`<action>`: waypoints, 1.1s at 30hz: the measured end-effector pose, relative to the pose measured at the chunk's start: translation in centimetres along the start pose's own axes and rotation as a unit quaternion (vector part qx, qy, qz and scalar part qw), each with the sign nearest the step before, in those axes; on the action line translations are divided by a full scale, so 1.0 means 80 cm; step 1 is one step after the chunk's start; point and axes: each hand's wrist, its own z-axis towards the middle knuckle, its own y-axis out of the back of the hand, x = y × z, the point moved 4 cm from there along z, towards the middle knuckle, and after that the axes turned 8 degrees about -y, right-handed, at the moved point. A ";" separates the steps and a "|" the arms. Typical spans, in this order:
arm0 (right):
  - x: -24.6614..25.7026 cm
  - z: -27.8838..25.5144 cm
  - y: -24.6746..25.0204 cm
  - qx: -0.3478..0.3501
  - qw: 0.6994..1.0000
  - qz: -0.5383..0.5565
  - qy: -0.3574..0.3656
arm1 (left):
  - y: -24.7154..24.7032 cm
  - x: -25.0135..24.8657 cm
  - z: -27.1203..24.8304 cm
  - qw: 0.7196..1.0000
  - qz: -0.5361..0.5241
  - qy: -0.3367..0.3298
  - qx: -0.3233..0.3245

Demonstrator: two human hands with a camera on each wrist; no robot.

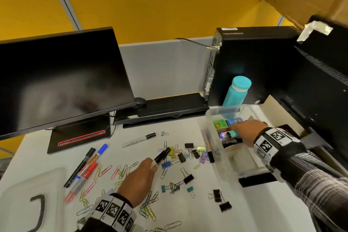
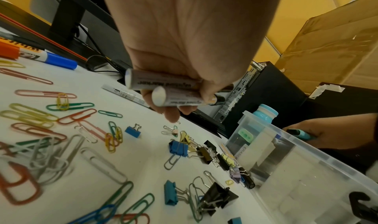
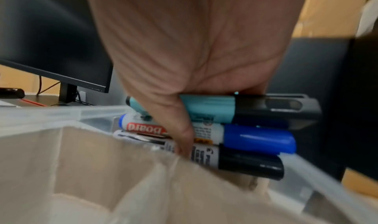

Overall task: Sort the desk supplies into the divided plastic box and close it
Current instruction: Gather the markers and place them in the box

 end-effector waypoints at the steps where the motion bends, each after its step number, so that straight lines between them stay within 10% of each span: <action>1: 0.002 0.008 -0.007 0.023 1.000 0.008 0.015 | 0.000 -0.001 0.000 1.000 0.000 0.001 0.000; 8: -0.008 0.049 -0.030 0.042 0.991 0.114 0.048 | -0.002 -0.002 -0.009 1.000 -0.006 0.009 -0.004; 16: -0.066 -0.018 -0.044 -0.140 0.932 0.334 0.002 | -0.019 -0.012 -0.014 1.000 0.020 -0.001 0.016; 27: -0.059 -0.043 -0.141 -0.225 0.859 0.427 -0.171 | 0.001 -0.211 0.111 0.976 0.112 -0.185 -0.026; 33: -0.058 -0.044 -0.141 -0.226 0.866 0.414 -0.167 | -0.065 -0.289 0.204 0.930 0.275 -0.228 0.090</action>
